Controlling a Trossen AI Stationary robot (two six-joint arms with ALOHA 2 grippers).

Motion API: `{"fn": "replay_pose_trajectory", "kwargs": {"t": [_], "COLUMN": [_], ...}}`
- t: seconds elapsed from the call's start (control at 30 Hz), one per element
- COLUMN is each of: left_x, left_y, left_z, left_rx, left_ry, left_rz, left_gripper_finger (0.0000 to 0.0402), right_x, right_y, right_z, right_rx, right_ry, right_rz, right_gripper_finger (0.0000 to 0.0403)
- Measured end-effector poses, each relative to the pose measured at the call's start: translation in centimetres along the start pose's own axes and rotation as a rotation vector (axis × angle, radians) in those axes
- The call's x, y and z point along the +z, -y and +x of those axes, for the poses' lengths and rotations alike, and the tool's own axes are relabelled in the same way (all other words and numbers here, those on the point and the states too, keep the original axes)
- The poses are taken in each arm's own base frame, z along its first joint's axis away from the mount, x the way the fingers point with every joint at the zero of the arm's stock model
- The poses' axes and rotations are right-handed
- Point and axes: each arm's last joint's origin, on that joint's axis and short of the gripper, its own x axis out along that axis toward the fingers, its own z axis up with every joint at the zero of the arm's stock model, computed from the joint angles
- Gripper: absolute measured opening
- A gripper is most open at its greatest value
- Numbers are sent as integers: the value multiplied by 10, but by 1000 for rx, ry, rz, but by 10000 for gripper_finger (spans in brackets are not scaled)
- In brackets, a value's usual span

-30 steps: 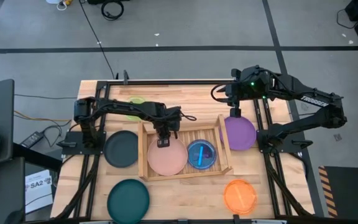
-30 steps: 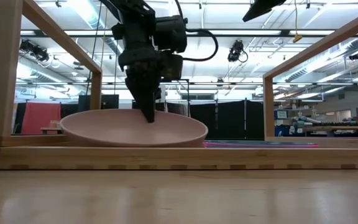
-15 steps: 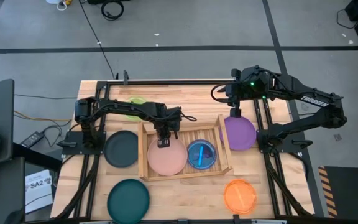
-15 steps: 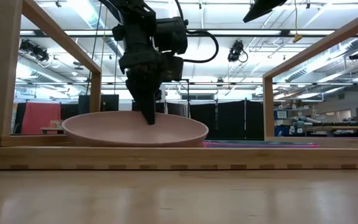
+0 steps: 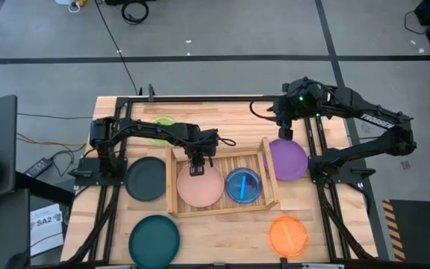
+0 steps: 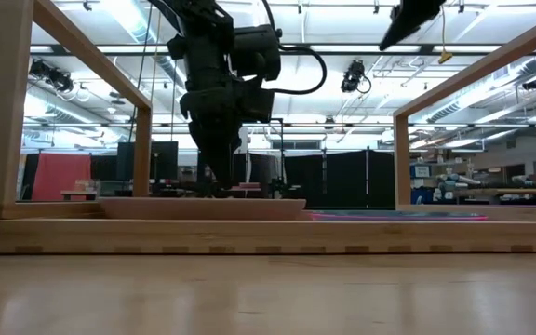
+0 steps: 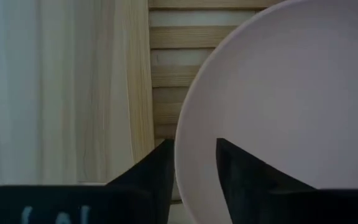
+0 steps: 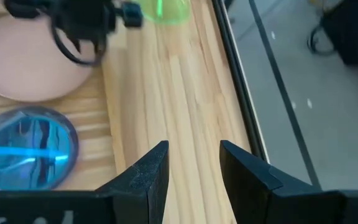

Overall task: Place and stack plates onto a shelf
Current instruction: Put the pink plate on the shelf, then stack the violet plate on top of the pink plate on the shelf

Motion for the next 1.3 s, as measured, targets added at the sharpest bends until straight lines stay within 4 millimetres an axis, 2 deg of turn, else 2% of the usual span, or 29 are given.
{"fn": "replay_pose_trajectory", "kwargs": {"t": [0.2, 0.33, 0.47, 0.63, 0.77, 0.9, 1.07, 1.3], "left_x": [0, 0, 0, 0, 0, 0, 0, 0], "left_y": [0, 0, 0, 0, 0, 0, 0, 0], "left_z": [0, 0, 0, 0, 0, 0, 0, 0], "left_rx": [0, 0, 0, 0, -1, -1, -1, -1], "left_ry": [1, 1, 1, 1, 1, 1, 1, 1], "left_rz": [-6, -11, -11, -11, -11, -11, -12, -12], "left_gripper_finger": [150, 153, 153, 153, 153, 153, 153, 153], "right_x": [-14, -29, -58, -101, -131, -154, -172, -171], "right_y": [20, 33, 42, 50, 49, 44, 37, 44], "right_z": [1, 10, 30, 56, 72, 86, 104, 123], "right_rx": [-54, 25, 109, 97, 97, 103, 91, 104], "right_ry": [-86, -120, -185, -310, -387, -425, -416, -423], "right_rz": [91, 180, 263, 384, 458, 490, 486, 435], "right_gripper_finger": [148, 148, 148, 148, 148, 148, 148, 148]}}
